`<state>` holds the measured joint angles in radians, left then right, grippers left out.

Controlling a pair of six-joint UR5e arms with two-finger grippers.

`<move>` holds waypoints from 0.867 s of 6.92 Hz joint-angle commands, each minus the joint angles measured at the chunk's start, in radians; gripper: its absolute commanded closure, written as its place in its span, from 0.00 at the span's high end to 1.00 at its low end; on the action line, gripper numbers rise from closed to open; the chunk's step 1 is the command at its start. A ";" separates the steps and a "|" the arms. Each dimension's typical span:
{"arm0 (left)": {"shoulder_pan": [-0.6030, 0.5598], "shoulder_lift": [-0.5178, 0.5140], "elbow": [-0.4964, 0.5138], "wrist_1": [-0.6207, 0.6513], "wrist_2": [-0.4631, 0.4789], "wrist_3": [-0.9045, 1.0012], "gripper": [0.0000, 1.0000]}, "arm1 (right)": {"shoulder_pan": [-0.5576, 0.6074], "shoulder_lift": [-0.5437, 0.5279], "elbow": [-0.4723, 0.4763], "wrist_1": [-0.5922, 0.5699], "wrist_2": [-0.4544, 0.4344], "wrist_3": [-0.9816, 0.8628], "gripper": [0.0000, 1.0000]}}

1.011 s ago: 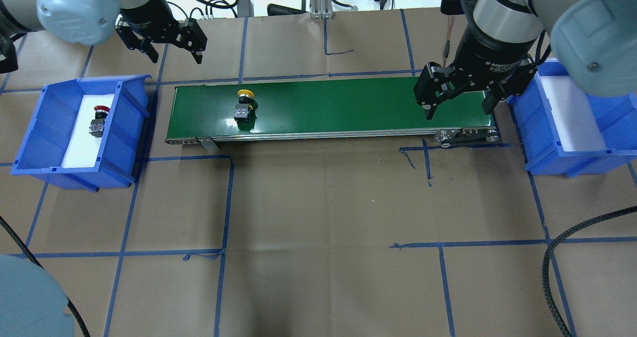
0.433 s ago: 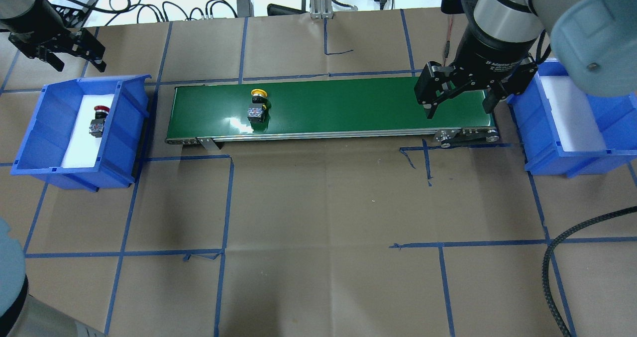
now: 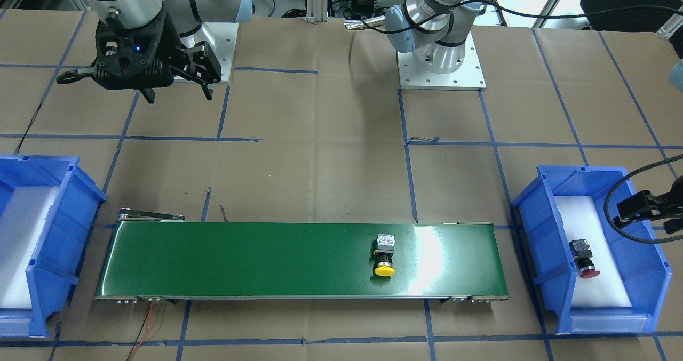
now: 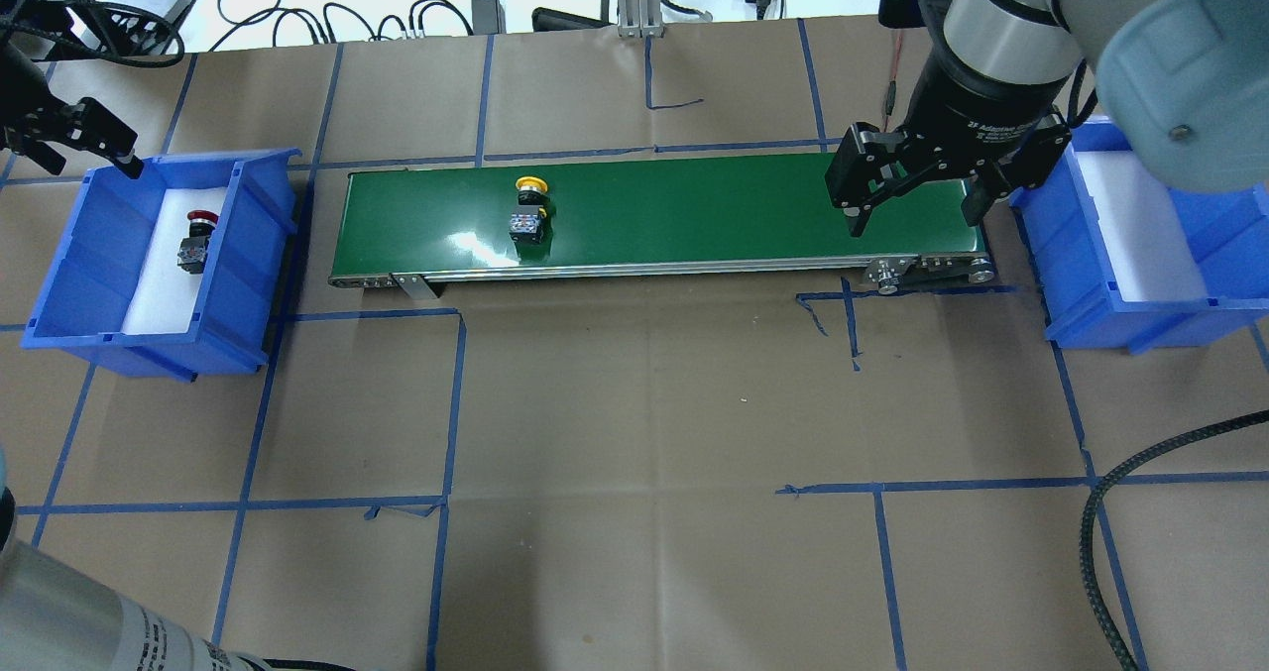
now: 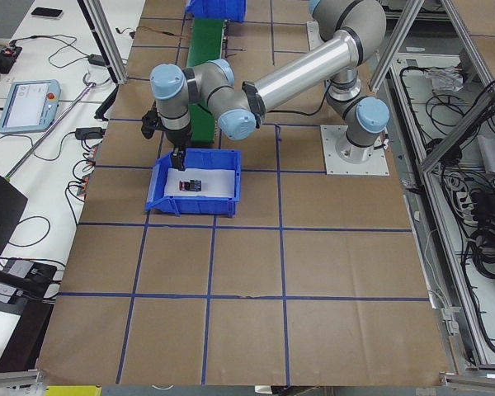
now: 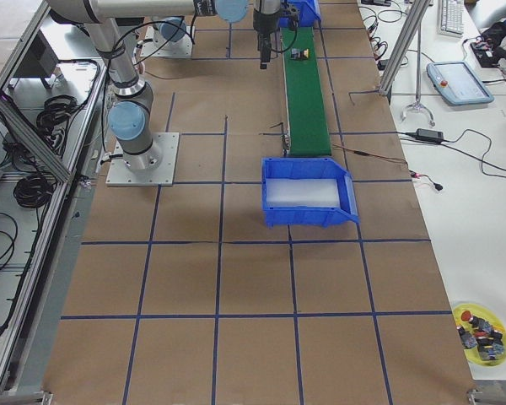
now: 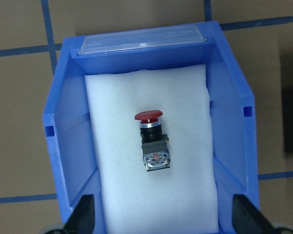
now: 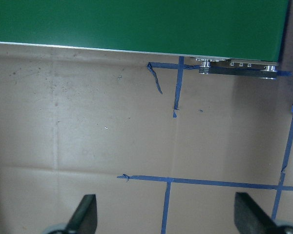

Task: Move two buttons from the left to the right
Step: 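Move the left gripper back into the bin over the red button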

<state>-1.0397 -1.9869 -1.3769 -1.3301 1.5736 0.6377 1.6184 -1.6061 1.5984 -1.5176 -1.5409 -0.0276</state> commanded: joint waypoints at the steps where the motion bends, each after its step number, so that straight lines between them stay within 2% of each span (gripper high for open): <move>1: 0.004 -0.033 -0.034 0.092 -0.003 0.002 0.99 | 0.000 0.000 0.002 0.002 -0.001 0.000 1.00; 4: -0.008 -0.064 -0.082 0.158 -0.003 -0.047 0.99 | 0.000 0.000 0.000 0.002 -0.001 0.000 1.00; 6: -0.011 -0.075 -0.192 0.309 -0.003 -0.047 0.99 | 0.000 0.000 0.000 0.004 0.001 0.000 1.00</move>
<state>-1.0488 -2.0568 -1.5143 -1.0933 1.5708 0.5915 1.6184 -1.6061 1.5985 -1.5145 -1.5407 -0.0276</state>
